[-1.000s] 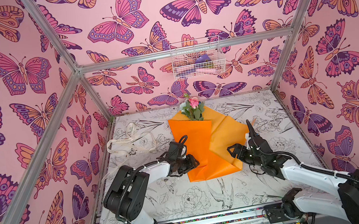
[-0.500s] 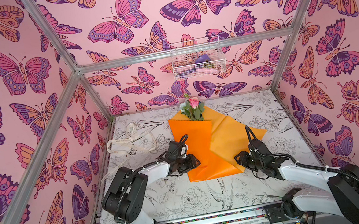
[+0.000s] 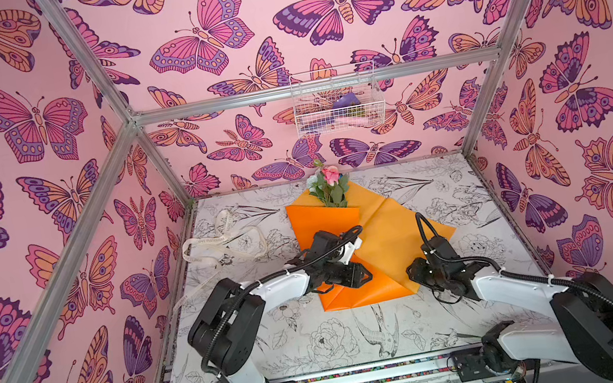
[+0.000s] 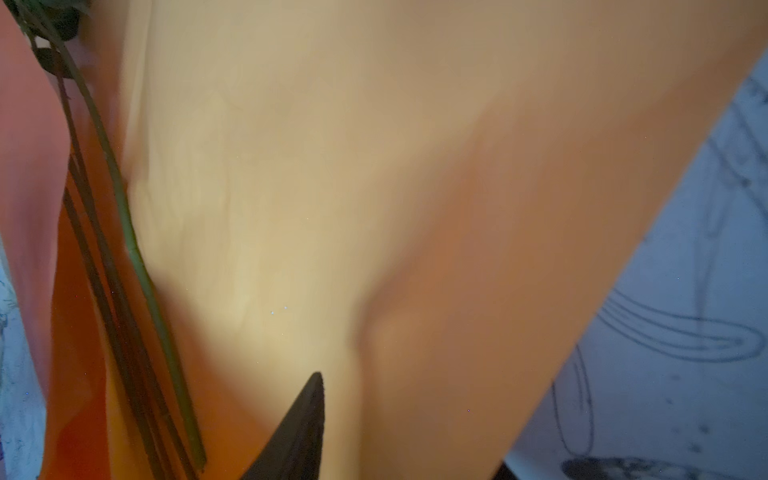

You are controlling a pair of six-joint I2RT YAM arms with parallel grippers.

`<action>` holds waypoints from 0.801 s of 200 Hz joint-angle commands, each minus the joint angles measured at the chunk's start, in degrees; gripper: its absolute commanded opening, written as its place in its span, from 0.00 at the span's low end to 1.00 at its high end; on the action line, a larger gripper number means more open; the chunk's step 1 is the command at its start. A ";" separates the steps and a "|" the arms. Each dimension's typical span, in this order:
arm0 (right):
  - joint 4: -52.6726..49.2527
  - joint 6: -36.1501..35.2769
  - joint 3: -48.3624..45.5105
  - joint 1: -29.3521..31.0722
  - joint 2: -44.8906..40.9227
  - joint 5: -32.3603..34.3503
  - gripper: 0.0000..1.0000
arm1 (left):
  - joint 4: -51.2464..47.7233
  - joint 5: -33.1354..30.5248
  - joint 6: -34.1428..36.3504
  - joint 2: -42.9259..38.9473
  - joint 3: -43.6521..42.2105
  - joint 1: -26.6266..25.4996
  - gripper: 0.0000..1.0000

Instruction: Tie the bouquet of fake flowers

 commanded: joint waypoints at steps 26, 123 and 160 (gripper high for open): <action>-3.74 -1.91 1.46 -1.00 0.09 2.63 0.43 | -6.75 2.13 12.30 5.41 5.05 -4.58 0.33; -4.12 -3.67 1.54 -2.06 0.41 3.80 0.36 | -7.92 0.34 13.03 12.44 8.25 -7.11 0.25; -3.96 -4.32 1.46 -2.21 0.21 3.53 0.20 | -8.00 -3.30 13.27 13.20 8.54 -7.90 0.19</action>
